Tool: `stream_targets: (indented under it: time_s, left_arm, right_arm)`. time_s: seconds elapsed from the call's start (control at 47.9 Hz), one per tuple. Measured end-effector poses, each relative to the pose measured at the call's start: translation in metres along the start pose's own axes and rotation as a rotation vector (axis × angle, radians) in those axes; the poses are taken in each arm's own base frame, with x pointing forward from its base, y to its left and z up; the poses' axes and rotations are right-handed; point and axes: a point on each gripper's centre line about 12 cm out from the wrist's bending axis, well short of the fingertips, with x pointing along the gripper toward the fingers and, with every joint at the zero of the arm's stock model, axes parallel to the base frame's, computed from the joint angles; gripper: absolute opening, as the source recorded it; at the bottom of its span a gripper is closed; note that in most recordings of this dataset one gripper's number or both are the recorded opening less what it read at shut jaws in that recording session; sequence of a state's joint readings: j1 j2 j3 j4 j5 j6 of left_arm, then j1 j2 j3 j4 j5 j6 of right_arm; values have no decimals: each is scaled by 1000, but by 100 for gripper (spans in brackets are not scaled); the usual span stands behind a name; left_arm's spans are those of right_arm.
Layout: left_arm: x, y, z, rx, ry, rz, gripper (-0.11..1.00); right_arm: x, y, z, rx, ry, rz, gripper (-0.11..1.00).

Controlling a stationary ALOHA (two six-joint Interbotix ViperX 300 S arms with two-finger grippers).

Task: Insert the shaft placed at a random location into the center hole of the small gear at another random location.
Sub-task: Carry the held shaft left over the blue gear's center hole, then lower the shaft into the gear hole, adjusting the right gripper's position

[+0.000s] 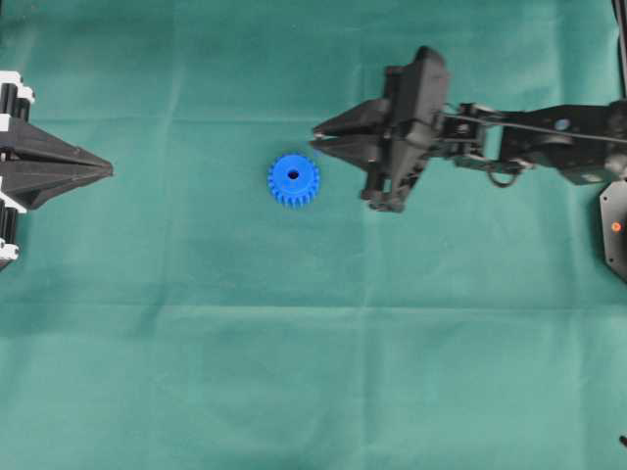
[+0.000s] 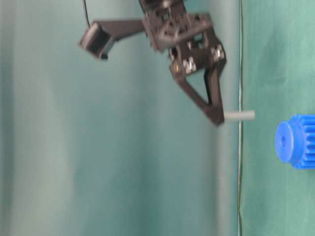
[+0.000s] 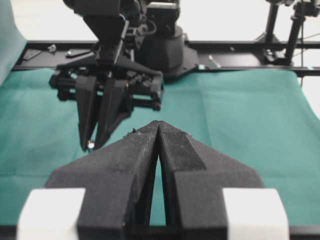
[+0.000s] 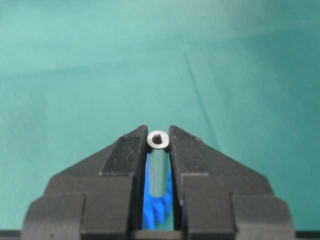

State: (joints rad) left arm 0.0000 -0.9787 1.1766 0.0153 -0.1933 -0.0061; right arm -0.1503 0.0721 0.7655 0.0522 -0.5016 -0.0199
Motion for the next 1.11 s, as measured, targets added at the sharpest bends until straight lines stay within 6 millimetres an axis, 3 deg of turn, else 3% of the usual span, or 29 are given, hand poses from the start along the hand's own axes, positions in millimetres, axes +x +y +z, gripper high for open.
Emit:
stream_targets:
  time_s: [0.188, 0.501, 1.106]
  left_arm:
    - [0, 0, 0, 0, 0, 0, 0]
    - [0, 0, 0, 0, 0, 0, 0]
    - [0, 0, 0, 0, -2, 0, 0]
  right_arm:
    - [15, 9, 7, -6, -18, 21, 14]
    - [17, 14, 10, -6, -25, 31, 14]
    - [32, 13, -17, -4, -1, 23, 14]
